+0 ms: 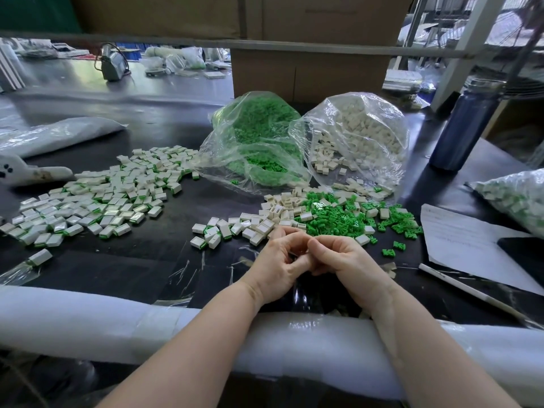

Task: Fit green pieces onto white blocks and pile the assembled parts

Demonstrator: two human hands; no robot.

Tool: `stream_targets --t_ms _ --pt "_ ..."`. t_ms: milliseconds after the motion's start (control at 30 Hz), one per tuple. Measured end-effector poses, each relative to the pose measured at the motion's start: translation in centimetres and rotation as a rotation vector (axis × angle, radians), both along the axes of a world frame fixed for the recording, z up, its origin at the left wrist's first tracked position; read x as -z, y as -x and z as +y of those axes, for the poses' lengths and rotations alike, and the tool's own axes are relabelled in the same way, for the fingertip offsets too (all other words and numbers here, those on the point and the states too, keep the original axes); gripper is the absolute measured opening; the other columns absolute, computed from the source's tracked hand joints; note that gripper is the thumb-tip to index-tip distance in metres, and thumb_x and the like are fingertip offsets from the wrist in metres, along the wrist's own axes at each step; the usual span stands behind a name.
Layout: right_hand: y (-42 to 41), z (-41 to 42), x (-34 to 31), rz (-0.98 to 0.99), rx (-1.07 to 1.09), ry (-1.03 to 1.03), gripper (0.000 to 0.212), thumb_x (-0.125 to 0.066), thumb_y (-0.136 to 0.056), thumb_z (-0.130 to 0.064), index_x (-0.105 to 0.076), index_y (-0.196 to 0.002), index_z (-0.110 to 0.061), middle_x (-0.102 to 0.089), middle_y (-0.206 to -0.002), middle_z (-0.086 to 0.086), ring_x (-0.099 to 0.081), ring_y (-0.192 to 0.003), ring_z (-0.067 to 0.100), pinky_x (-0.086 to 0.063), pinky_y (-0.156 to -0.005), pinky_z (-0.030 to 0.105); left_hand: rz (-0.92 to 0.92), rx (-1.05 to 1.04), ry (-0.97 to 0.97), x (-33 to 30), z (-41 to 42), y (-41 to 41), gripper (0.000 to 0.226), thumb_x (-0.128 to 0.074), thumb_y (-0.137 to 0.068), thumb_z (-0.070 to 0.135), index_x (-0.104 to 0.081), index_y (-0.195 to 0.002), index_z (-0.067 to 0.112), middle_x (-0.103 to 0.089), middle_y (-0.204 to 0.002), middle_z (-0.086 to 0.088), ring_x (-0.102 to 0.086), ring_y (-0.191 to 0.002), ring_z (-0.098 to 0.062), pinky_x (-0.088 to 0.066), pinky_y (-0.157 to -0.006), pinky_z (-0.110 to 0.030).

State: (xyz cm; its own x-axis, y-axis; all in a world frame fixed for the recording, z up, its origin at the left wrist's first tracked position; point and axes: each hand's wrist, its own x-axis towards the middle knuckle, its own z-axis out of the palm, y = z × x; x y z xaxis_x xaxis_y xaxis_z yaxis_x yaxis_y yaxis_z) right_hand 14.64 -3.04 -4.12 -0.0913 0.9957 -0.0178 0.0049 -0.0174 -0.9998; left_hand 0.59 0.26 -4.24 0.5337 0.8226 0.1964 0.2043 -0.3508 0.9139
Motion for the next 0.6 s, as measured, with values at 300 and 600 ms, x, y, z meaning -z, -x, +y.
stream_targets --t_ms 300,600 --pt "0.09 -0.16 0.1 -0.024 0.059 -0.021 0.018 -0.054 -0.09 -0.008 -0.07 -0.084 -0.006 -0.057 -0.068 0.01 -0.047 -0.057 0.01 -0.041 -0.053 0.016 0.071 0.031 -0.043 0.52 0.24 -0.11 0.024 -0.058 -0.086 0.004 -0.059 -0.086 0.028 -0.043 -0.1 0.004 -0.047 -0.093 -0.001 -0.037 -0.089 -0.009" --pt "0.21 -0.21 0.02 -0.007 0.078 -0.019 0.016 -0.055 -0.089 -0.006 -0.07 -0.083 -0.005 -0.057 -0.073 0.014 -0.044 -0.063 0.02 -0.037 -0.057 0.023 0.126 0.04 -0.084 0.63 0.29 -0.2 0.022 -0.056 -0.087 0.008 -0.055 -0.088 0.029 -0.043 -0.099 0.009 -0.05 -0.097 -0.009 -0.041 -0.096 -0.025"
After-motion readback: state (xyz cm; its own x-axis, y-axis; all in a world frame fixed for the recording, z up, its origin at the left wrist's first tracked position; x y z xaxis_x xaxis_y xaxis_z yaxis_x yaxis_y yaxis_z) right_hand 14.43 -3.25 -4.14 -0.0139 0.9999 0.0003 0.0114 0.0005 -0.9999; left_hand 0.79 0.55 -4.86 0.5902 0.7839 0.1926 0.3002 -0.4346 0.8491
